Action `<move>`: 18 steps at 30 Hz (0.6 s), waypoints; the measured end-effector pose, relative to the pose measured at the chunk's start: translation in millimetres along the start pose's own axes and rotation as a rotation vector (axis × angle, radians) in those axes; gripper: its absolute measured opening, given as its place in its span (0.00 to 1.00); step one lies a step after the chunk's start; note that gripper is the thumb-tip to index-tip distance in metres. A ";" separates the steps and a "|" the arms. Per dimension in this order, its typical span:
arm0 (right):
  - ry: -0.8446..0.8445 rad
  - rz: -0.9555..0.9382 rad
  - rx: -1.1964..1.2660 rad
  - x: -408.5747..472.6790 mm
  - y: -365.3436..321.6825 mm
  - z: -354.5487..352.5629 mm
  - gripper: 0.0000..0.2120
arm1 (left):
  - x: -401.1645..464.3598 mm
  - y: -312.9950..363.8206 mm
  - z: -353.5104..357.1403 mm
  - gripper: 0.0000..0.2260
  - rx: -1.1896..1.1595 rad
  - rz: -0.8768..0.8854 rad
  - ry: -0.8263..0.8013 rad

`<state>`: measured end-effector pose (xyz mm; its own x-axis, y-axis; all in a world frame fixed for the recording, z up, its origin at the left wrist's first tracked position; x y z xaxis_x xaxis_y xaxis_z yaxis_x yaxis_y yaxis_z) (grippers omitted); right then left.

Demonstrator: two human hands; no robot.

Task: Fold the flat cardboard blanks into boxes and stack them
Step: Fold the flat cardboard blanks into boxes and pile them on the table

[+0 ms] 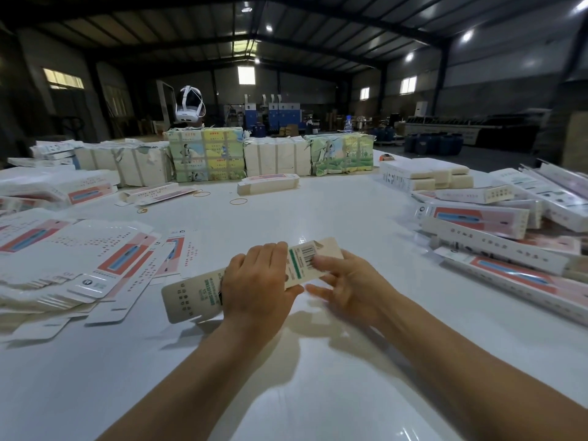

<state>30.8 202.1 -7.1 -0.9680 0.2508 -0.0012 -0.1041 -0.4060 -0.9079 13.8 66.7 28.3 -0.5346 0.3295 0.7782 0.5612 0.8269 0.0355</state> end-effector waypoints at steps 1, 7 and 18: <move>-0.038 -0.005 0.009 0.5 -0.2 1.9 0.22 | 0.0 1.6 -0.2 0.31 0.001 0.008 -0.003; 0.056 -0.632 -0.974 -23.6 -21.0 18.4 0.10 | 2.4 3.4 -0.9 0.31 0.062 0.025 -0.009; 0.017 -0.298 -0.255 -13.9 -7.0 15.4 0.13 | 2.1 -0.2 -1.5 0.32 0.098 0.037 -0.012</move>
<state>41.5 187.9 5.7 -0.8998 0.3400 0.2734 -0.3181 -0.0824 -0.9445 13.5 66.5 30.8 -0.5229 0.3656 0.7700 0.5162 0.8547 -0.0552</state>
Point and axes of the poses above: each hand's wrist, its own x-axis towards the middle knuckle, its own z-axis out of the palm, y = z × x, the point moved 6 cm from there along x, towards the middle knuckle, and after that the axes turned 4 degrees about -z, right-handed, at the moved point
